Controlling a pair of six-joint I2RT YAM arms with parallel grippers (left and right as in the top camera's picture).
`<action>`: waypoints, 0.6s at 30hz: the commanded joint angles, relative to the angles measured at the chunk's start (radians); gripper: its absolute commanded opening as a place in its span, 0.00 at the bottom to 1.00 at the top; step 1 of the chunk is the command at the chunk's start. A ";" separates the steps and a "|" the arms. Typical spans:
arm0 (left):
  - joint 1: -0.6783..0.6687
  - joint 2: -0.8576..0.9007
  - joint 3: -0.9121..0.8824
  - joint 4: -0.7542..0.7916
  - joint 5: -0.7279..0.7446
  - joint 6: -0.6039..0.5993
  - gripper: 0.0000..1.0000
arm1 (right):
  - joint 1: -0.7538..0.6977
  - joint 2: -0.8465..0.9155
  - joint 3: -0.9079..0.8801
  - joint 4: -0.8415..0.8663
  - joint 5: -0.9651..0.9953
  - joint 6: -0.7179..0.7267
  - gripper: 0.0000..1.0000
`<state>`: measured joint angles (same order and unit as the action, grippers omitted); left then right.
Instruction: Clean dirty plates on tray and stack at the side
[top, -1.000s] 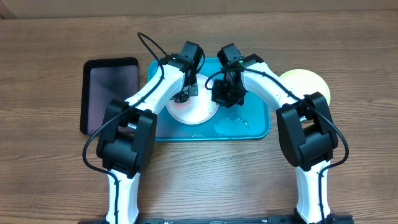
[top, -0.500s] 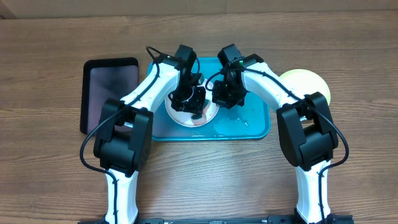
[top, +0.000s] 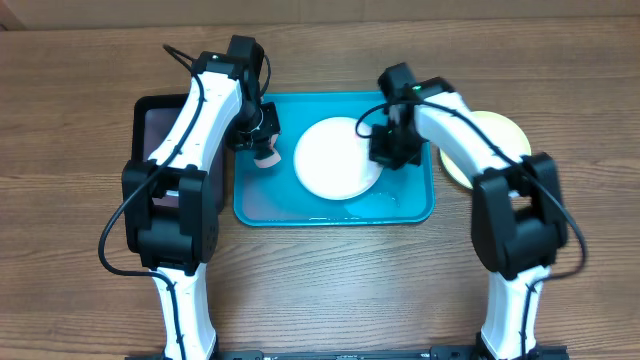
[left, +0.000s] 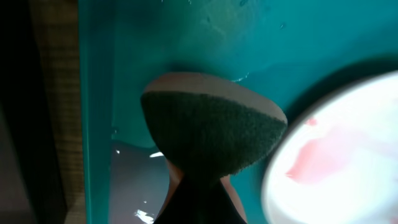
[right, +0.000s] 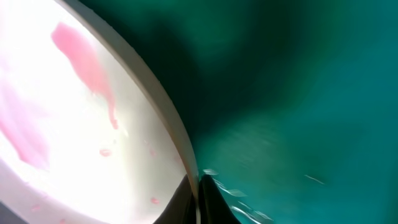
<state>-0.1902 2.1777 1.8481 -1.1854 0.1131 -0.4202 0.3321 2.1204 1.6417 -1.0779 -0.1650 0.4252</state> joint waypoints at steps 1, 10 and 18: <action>-0.010 0.010 0.026 0.014 -0.058 -0.006 0.04 | 0.021 -0.155 0.004 -0.027 0.251 -0.005 0.04; -0.011 0.010 0.025 0.039 -0.058 -0.007 0.04 | 0.170 -0.246 0.004 -0.180 0.866 0.251 0.04; -0.011 0.010 0.025 0.043 -0.058 -0.007 0.04 | 0.327 -0.246 0.004 -0.368 1.193 0.511 0.04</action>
<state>-0.1967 2.1777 1.8492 -1.1458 0.0696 -0.4202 0.6086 1.8896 1.6417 -1.4170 0.7979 0.7746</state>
